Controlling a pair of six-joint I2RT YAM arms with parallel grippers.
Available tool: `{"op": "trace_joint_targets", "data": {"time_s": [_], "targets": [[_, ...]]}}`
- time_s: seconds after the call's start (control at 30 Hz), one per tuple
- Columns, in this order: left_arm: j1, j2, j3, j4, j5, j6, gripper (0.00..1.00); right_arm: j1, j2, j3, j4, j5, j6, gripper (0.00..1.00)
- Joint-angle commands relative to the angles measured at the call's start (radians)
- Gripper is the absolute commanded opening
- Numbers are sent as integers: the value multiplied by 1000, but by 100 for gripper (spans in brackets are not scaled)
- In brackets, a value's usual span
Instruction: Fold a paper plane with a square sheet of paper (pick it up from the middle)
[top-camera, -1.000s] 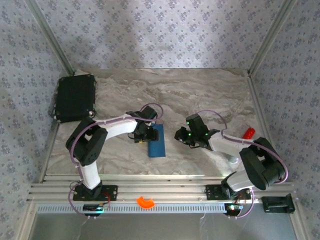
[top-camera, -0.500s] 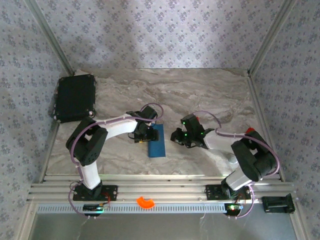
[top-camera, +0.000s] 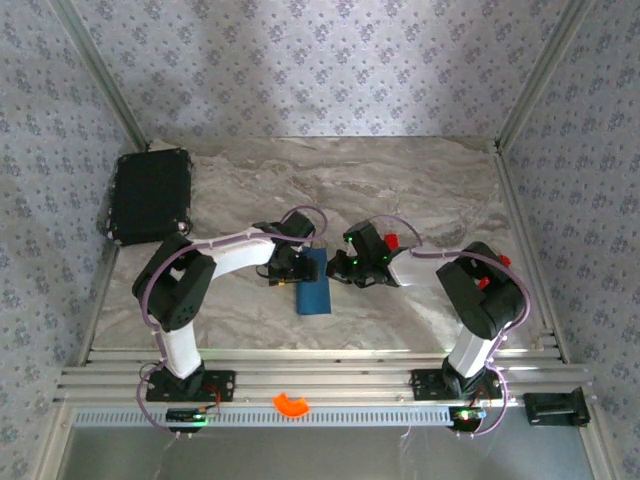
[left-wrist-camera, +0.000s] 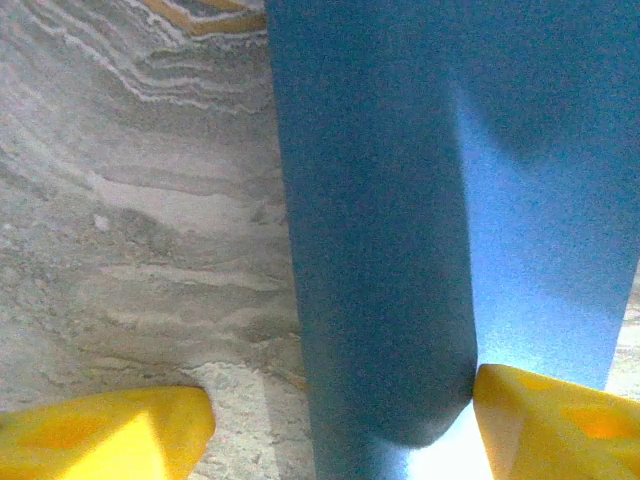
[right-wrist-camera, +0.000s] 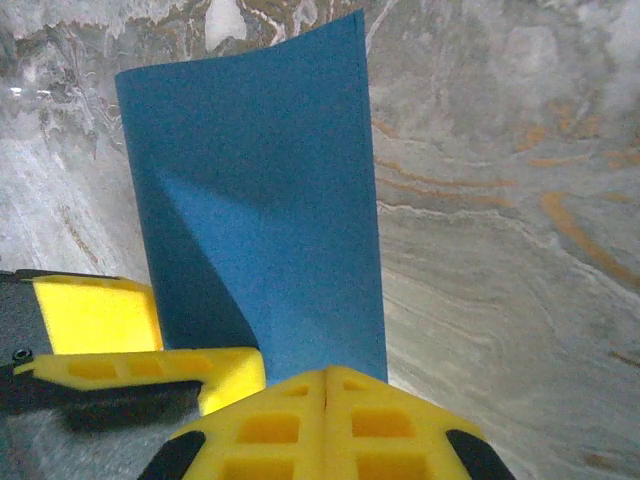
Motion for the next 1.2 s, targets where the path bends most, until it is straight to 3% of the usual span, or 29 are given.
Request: {"op": "trace_joint_targets", "data": {"time_s": [0.0,0.33,1.17], "targets": [[-6,181,-72,188,16,23,75,6,11,22,-15,-1,-6,0],[-7,186,-69,195,19,26,76,-20,-51,-23,-29,27,-8,1],[-10,193,-70,200,19,23,76,15,82,55,41,-73,-8,0]]}}
